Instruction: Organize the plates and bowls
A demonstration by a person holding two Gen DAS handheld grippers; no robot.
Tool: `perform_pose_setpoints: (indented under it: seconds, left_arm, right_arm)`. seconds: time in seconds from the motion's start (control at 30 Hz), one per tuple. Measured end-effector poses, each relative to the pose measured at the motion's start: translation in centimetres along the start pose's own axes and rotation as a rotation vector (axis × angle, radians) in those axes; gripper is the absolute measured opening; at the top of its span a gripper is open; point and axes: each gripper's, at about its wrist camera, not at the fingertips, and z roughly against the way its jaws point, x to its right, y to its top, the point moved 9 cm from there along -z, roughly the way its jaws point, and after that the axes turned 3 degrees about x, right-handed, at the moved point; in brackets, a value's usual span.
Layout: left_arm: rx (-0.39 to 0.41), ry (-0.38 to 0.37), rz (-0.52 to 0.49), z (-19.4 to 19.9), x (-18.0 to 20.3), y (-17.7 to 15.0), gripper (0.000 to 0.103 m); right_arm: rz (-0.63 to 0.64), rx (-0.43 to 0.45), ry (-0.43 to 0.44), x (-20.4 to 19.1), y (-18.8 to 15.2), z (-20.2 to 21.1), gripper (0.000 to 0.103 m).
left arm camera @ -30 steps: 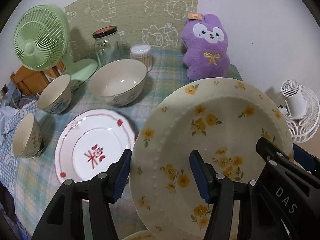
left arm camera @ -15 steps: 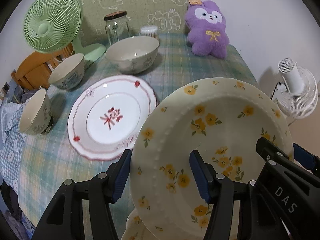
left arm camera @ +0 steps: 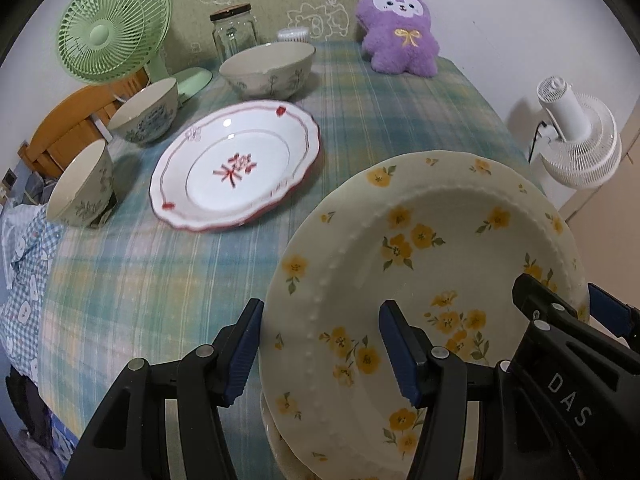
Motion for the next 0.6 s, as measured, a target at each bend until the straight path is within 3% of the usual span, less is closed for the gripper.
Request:
perform_pose_setpoints:
  seconds: [0.23, 0.6]
  left_arm:
    - [-0.022, -0.001, -0.014, 0.3, 0.1, -2.3, 0.059]
    - [-0.016, 0.025, -0.056, 0.8, 0.2, -3.2, 0.059]
  right_arm:
    - [-0.007, -0.033, -0.013, 0.3, -2.8, 0.1, 0.071]
    - [-0.023, -0.057, -0.008, 0.5, -3.8, -0.3, 0.07]
